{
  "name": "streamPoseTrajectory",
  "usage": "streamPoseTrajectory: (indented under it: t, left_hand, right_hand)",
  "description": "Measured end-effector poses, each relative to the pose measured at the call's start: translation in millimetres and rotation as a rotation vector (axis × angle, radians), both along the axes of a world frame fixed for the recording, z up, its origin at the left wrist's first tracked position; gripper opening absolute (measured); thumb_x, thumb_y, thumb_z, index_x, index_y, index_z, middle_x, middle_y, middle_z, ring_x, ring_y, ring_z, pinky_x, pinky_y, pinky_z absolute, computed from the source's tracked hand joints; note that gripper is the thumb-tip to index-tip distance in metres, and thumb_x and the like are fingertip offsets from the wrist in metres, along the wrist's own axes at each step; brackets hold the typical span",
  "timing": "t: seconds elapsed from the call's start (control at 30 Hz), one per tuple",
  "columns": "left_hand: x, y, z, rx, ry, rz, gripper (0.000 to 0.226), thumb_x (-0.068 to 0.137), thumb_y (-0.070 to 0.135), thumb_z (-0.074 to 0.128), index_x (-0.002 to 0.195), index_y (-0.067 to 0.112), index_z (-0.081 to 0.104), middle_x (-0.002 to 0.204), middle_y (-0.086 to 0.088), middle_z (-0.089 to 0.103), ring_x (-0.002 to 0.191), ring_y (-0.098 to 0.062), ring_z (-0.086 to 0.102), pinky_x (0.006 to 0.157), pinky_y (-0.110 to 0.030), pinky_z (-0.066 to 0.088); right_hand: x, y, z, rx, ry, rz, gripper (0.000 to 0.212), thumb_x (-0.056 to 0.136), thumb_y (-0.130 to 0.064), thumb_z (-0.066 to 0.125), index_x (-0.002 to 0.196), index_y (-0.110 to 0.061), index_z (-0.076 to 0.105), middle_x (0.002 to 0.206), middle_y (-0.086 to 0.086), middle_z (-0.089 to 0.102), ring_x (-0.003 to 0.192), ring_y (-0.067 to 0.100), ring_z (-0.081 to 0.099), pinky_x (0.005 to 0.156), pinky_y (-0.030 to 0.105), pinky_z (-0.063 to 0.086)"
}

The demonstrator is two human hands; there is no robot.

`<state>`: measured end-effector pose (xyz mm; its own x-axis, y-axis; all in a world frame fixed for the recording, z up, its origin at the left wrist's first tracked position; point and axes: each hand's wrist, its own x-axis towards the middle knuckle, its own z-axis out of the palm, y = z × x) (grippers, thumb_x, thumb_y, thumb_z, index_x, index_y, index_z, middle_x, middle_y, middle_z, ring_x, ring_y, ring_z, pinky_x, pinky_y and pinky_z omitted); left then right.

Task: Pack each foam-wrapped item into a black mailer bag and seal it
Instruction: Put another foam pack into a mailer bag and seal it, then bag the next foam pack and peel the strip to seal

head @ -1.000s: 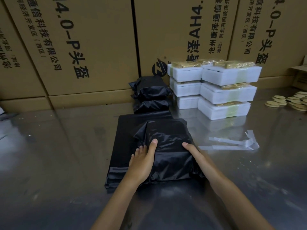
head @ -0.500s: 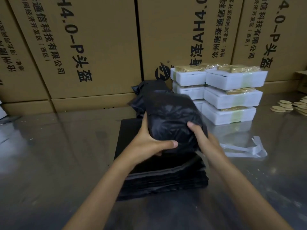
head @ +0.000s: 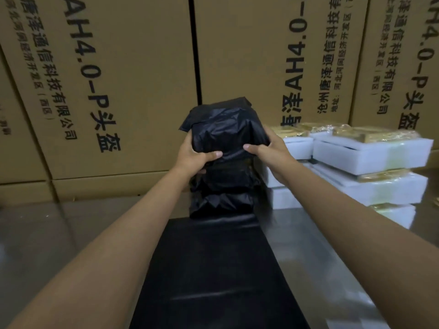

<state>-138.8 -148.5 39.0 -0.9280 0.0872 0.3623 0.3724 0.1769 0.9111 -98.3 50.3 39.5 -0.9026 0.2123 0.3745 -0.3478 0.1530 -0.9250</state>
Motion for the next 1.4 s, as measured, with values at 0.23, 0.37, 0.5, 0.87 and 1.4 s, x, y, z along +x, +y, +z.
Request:
streamPoseTrajectory:
  t: [0.23, 0.37, 0.5, 0.87, 1.4]
  left_hand:
    - [-84.2, 17.0, -61.0, -0.045, -0.081, 0.133, 0.052, 0.094, 0.026, 0.069, 0.142, 0.018, 0.053, 0.136, -0.004, 0.061, 0.127, -0.028, 0.054, 0.109, -0.043, 0.044]
    - [-104.3, 24.4, -69.3, -0.099, -0.001, 0.206, 0.053, 0.094, 0.036, 0.067, 0.143, 0.022, 0.052, 0.136, -0.002, 0.061, 0.127, -0.028, 0.053, 0.109, -0.046, 0.044]
    - [-101.2, 32.9, -79.9, -0.184, 0.031, 0.274, 0.052, 0.099, 0.040, 0.058, 0.147, 0.026, 0.046, 0.139, -0.003, 0.059, 0.128, -0.031, 0.052, 0.106, -0.042, 0.045]
    - [6.5, 36.4, -109.3, -0.625, 0.173, 0.457, 0.083, 0.099, 0.027, 0.055, 0.160, 0.019, -0.001, 0.167, -0.007, -0.009, 0.153, -0.027, -0.007, 0.122, -0.043, 0.016]
    - [113.8, 132.5, -147.3, -0.523, 0.050, -0.035, 0.072, 0.099, 0.015, 0.049, 0.159, 0.028, 0.013, 0.167, 0.009, -0.002, 0.153, -0.010, -0.004, 0.122, -0.030, 0.012]
  right_hand:
    - [-83.3, 7.1, -71.5, 0.202, -0.088, -0.233, 0.050, 0.101, -0.028, 0.058, 0.149, -0.027, 0.045, 0.144, 0.001, 0.056, 0.135, 0.027, 0.048, 0.114, 0.038, 0.038]
    - [-109.1, 10.0, -70.6, 0.264, -0.082, -0.296, 0.049, 0.102, -0.031, 0.055, 0.150, -0.030, 0.045, 0.143, 0.001, 0.058, 0.133, 0.030, 0.050, 0.110, 0.039, 0.040]
    - [-105.8, 12.6, -73.9, 0.350, -0.111, -0.338, 0.050, 0.101, -0.036, 0.056, 0.149, -0.029, 0.045, 0.142, 0.004, 0.059, 0.130, 0.033, 0.052, 0.107, 0.040, 0.043]
    - [0.3, 66.7, -38.8, 0.605, 0.031, -0.487, 0.032, 0.095, -0.027, 0.057, 0.125, -0.017, 0.060, 0.104, 0.002, 0.070, 0.105, 0.026, 0.063, 0.076, 0.029, 0.039]
    - [75.3, 174.7, -27.6, 1.572, -0.206, -0.839, 0.074, 0.085, -0.011, 0.063, 0.148, -0.015, 0.024, 0.155, 0.013, 0.025, 0.148, 0.032, 0.017, 0.102, 0.040, 0.040]
